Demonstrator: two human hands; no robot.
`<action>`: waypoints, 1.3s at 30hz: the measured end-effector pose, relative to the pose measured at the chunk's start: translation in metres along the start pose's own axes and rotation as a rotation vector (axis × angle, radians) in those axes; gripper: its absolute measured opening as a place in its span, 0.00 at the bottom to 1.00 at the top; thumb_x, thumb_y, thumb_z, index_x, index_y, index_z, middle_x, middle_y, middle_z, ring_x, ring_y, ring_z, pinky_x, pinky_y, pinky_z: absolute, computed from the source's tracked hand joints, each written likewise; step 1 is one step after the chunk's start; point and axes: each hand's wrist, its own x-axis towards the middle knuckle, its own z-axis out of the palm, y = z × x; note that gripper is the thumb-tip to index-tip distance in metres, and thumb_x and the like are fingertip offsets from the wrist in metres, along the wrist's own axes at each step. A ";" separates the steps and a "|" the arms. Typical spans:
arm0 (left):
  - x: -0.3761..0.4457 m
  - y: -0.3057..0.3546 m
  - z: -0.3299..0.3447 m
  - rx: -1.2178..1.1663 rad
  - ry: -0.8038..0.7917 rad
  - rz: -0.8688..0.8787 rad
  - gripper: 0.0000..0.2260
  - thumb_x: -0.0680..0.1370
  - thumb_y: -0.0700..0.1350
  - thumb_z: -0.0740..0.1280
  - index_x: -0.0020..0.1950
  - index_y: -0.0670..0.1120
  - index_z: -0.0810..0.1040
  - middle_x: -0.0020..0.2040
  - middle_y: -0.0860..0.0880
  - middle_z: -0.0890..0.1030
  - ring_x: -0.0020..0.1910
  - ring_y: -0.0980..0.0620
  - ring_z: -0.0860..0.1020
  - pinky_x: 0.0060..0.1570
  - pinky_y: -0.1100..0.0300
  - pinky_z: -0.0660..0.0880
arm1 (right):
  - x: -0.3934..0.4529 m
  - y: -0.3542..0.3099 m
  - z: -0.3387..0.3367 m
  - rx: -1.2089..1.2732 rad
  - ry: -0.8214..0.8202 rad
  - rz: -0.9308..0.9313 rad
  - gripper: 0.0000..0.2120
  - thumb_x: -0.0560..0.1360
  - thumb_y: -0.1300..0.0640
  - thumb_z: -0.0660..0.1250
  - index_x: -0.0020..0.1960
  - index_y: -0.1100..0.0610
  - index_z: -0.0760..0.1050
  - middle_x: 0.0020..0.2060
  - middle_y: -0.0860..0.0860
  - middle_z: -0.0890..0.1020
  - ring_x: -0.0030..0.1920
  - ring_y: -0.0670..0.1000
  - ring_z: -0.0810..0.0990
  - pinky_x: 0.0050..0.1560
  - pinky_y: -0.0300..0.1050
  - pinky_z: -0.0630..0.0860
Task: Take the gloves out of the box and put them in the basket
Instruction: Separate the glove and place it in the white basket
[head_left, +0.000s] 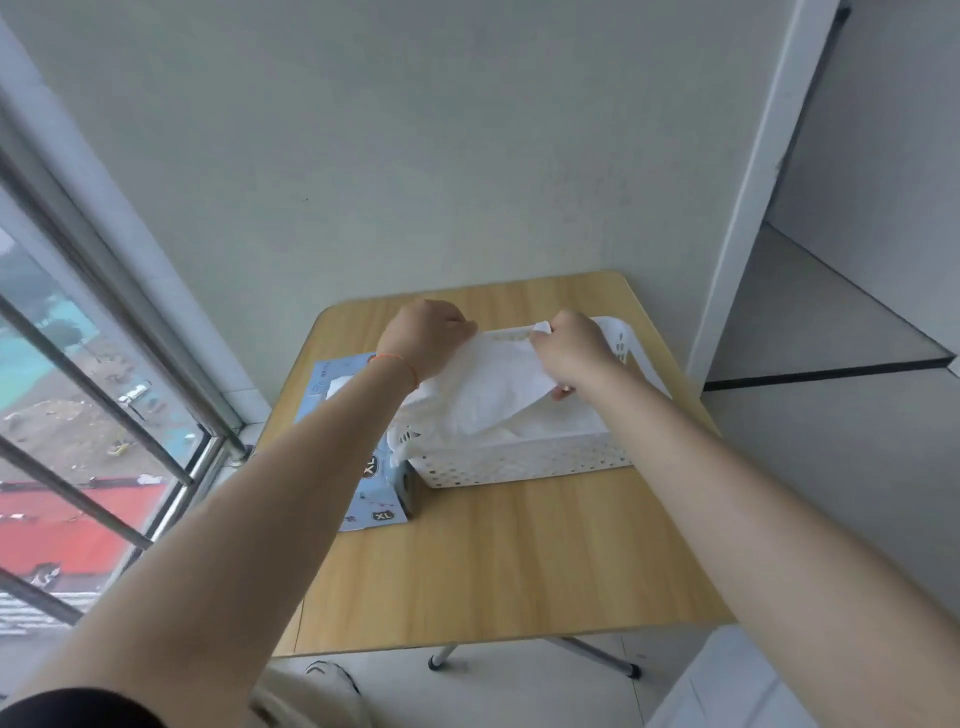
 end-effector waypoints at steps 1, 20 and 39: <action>0.005 0.005 0.008 0.050 -0.011 0.011 0.08 0.76 0.51 0.64 0.39 0.53 0.79 0.39 0.52 0.81 0.41 0.48 0.79 0.42 0.58 0.75 | 0.003 0.007 -0.004 -0.056 0.022 -0.013 0.12 0.82 0.55 0.55 0.61 0.60 0.69 0.47 0.54 0.74 0.31 0.52 0.75 0.25 0.39 0.69; -0.033 0.022 0.005 0.530 -0.569 0.070 0.39 0.66 0.70 0.71 0.72 0.58 0.64 0.64 0.51 0.73 0.60 0.47 0.76 0.58 0.52 0.73 | 0.000 0.035 -0.011 -1.025 0.140 -0.174 0.23 0.73 0.68 0.64 0.67 0.63 0.65 0.52 0.55 0.81 0.51 0.54 0.81 0.37 0.43 0.69; -0.039 -0.001 0.027 0.459 -0.683 -0.049 0.37 0.77 0.47 0.67 0.79 0.57 0.48 0.47 0.45 0.79 0.36 0.48 0.80 0.35 0.58 0.79 | 0.010 0.044 0.003 -0.813 -0.227 -0.024 0.39 0.77 0.45 0.64 0.79 0.55 0.48 0.73 0.59 0.63 0.60 0.59 0.75 0.44 0.47 0.71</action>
